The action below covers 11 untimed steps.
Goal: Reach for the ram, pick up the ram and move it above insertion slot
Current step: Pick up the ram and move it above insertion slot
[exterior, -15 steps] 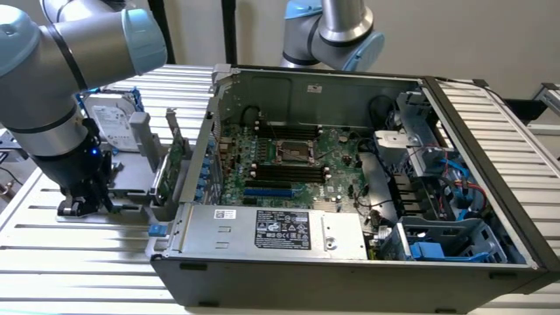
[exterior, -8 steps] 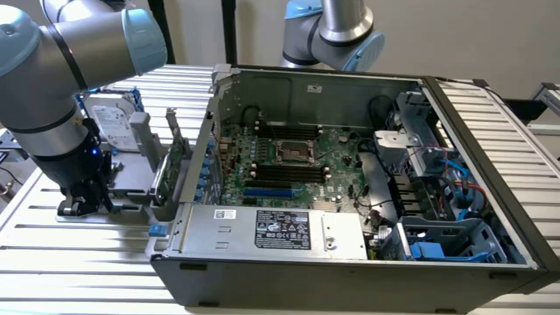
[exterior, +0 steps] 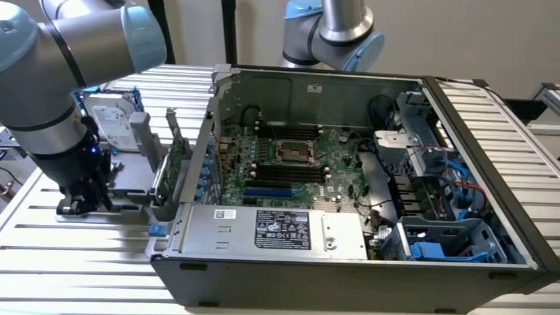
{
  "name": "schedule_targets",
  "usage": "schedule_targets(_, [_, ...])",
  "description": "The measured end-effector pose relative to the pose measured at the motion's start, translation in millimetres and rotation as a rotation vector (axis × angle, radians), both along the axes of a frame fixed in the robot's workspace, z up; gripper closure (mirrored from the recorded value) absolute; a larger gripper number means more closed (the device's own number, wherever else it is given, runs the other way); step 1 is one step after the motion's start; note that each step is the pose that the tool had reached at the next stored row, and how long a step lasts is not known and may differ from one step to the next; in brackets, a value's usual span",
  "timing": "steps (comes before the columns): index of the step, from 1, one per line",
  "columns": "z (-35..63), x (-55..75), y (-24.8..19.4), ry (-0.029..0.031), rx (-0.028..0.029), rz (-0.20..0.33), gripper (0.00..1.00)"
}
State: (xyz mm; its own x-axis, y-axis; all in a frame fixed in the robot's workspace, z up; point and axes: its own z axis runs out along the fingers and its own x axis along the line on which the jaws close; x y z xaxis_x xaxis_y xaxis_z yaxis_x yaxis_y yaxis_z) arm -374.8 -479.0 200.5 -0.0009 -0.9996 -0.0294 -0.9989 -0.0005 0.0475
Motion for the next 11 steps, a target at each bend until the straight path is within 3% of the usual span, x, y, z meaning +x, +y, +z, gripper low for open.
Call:
schedule_targets(6, [8.3,0.0,0.0,0.0001,-0.0001,0.0,0.87])
schedule_targets(11, [22.6,0.3,0.0,0.0001,0.0,0.0,0.87])
